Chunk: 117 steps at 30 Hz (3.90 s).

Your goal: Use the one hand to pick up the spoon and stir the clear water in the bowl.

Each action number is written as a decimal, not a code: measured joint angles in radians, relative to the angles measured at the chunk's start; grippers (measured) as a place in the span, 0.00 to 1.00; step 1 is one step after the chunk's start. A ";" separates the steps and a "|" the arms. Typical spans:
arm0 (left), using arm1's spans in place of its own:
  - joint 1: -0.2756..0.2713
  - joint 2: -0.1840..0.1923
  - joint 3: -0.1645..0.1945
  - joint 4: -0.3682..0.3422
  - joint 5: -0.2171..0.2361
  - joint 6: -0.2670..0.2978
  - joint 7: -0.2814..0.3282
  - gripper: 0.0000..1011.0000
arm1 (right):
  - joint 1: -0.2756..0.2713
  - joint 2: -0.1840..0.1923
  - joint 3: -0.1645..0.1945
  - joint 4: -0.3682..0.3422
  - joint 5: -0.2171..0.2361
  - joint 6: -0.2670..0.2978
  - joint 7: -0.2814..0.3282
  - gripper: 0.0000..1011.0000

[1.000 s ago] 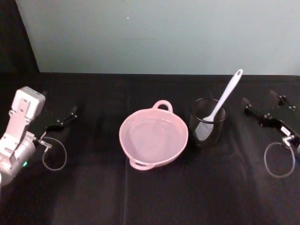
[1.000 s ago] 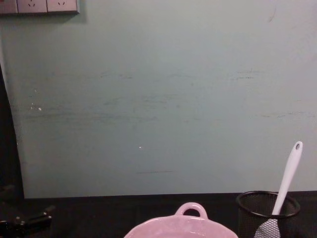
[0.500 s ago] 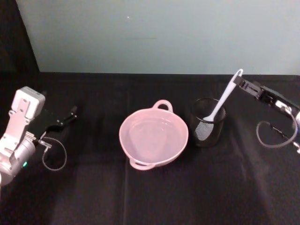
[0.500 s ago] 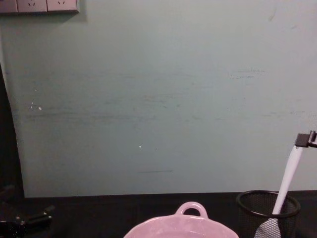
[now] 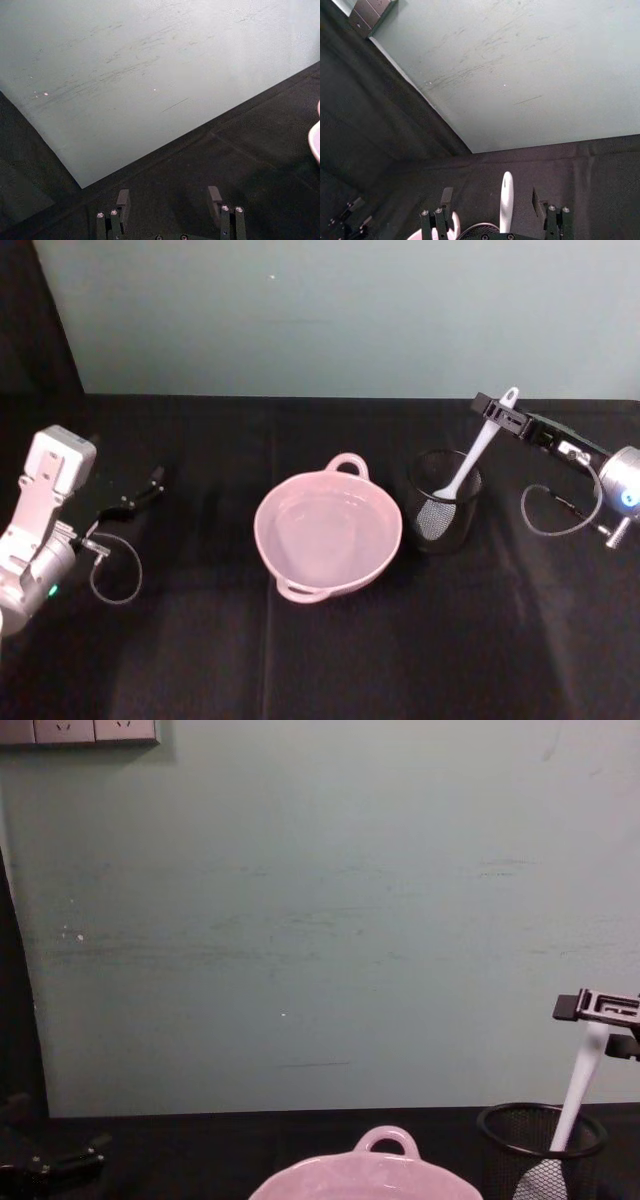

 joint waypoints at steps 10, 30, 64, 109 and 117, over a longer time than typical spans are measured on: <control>0.000 0.000 0.000 0.000 0.000 0.000 0.000 1.00 | 0.005 0.002 -0.014 0.009 -0.004 -0.026 0.001 0.99; 0.000 0.000 0.000 0.000 0.000 0.000 0.000 1.00 | 0.003 0.002 -0.010 0.006 -0.006 -0.020 0.000 0.54; 0.000 0.000 0.000 0.000 0.000 0.000 0.000 1.00 | -0.013 0.149 -0.028 -0.266 -0.149 -0.106 -0.022 0.11; 0.000 0.000 0.000 0.000 0.000 0.000 0.000 1.00 | 0.105 0.002 -0.345 -0.181 -0.392 -0.243 0.150 0.11; 0.000 0.000 0.000 0.000 0.000 0.000 0.000 1.00 | 0.107 -0.061 -0.351 -0.123 -0.412 -0.272 0.161 0.11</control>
